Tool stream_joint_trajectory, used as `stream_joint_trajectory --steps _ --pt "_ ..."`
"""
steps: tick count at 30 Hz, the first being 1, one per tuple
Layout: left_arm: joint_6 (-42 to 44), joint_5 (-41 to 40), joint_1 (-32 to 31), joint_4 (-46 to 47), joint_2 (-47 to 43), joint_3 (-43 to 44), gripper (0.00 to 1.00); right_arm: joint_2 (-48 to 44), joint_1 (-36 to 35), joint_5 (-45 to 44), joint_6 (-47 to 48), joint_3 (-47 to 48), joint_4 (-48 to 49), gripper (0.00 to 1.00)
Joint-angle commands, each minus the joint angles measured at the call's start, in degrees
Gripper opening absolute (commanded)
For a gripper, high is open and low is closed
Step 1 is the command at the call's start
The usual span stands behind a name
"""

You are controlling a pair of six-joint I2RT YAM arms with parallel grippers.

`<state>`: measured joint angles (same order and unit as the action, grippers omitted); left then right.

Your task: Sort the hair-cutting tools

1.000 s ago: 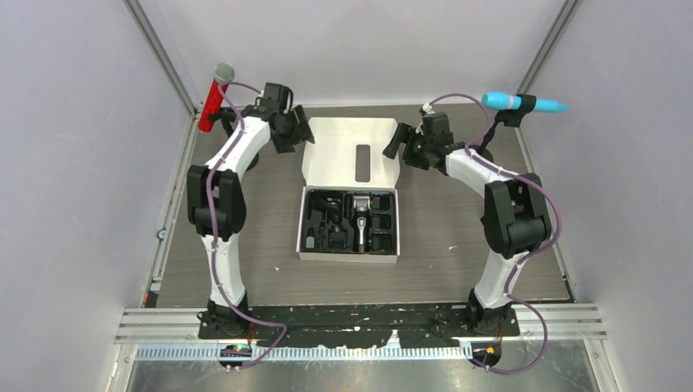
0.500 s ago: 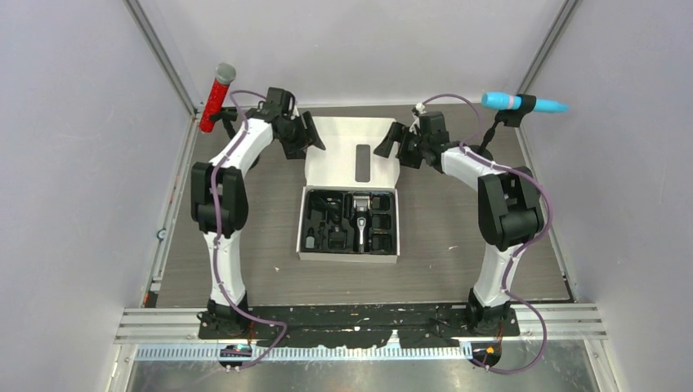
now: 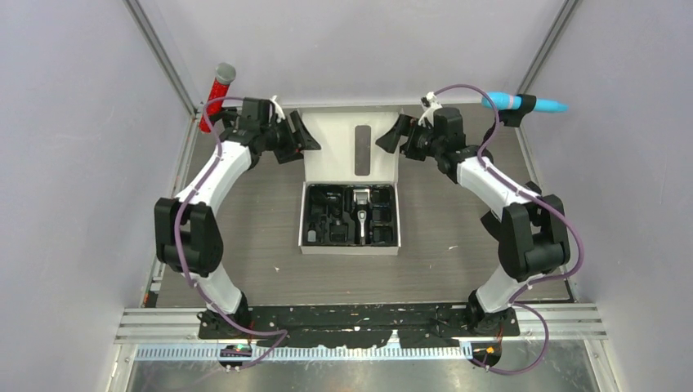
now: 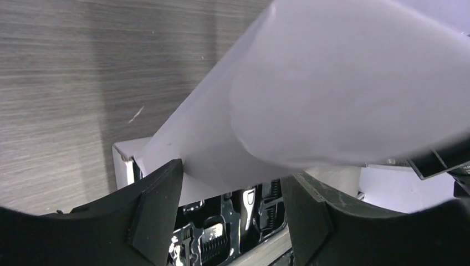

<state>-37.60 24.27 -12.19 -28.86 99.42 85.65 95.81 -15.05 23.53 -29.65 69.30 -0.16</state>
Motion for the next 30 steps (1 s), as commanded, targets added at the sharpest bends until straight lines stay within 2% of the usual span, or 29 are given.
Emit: stream_joint_trajectory --steps 1,6,14,21,27,30 --pt "-1.77 6.02 -0.43 9.72 -6.91 -6.66 0.66 -5.22 -2.04 4.27 1.1 -4.16 7.31 0.88" --pt "0.24 6.92 -1.16 14.21 -13.24 -14.62 0.67 -9.98 -3.85 4.18 3.02 -10.96 11.56 0.88" --pt "9.01 0.92 -4.89 20.64 -25.42 -30.95 0.67 -18.8 -6.18 2.04 10.59 -24.71 20.91 0.89" --pt "9.14 -0.45 -6.18 26.25 -34.28 -43.36 0.67 -26.77 -6.74 0.22 12.58 -36.32 27.4 0.89" --pt "7.65 -5.74 -6.18 21.32 -46.2 -50.13 0.67 -36.69 -6.87 -2.51 11.58 -44.38 25.87 0.89" --pt "7.05 -9.29 -6.18 15.94 -53.27 -53.02 0.68 -42.51 -6.92 -3.55 11.34 -45.87 20.84 0.9"
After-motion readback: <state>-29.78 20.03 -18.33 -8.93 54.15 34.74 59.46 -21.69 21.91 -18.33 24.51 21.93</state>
